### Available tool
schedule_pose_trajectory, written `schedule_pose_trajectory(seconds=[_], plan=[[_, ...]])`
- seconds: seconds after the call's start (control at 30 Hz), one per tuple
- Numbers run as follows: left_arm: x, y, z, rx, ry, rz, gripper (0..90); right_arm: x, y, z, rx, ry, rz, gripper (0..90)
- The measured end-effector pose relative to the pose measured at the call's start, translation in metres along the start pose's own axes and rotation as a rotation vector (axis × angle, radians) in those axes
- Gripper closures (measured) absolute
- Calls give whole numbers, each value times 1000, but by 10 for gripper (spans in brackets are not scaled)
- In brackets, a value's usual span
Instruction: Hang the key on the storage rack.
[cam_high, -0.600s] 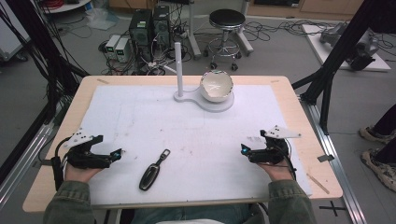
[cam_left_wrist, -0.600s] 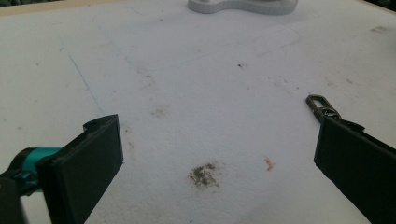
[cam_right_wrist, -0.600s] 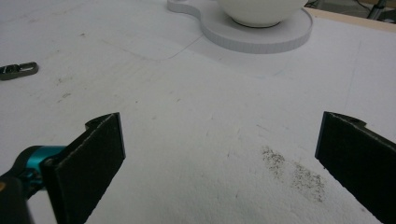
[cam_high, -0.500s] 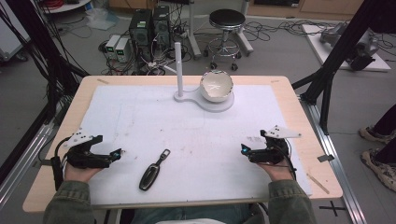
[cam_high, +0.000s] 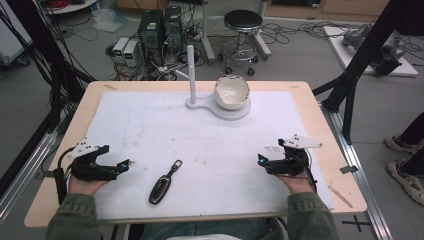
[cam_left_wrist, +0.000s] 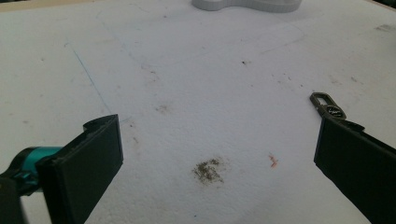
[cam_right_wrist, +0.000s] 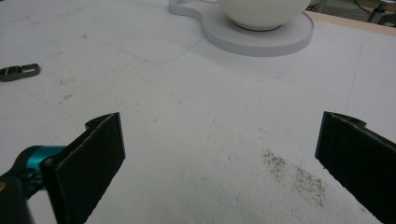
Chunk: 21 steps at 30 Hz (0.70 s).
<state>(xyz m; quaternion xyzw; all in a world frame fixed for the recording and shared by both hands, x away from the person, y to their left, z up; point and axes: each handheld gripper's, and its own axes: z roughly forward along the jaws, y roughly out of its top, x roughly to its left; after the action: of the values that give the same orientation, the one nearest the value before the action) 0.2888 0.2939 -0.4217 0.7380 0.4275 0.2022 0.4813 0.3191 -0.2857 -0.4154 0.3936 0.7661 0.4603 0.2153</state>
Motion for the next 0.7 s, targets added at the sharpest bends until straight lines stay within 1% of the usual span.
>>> schedule_pose_trajectory(seconds=[0.27, 0.53, 0.57, 0.6, 0.7], plan=[[0, -1, 2, 14, 3, -1, 17, -1, 0, 0, -1, -2, 2, 4], [0, -1, 5, 48, 9, -9, 17, -1, 0, 2, 10, 2, 4, 4], [1, 0, 6, 55, 10, -5, 18, -1, 0, 2, 10, 1, 4, 4], [1, 0, 6, 55, 10, -5, 18, -1, 0, 2, 4, 1, -4, 4], [-2, 3, 11, 88, 5, 5, 17, -1, 0, 0, 0, -5, 1, 4]])
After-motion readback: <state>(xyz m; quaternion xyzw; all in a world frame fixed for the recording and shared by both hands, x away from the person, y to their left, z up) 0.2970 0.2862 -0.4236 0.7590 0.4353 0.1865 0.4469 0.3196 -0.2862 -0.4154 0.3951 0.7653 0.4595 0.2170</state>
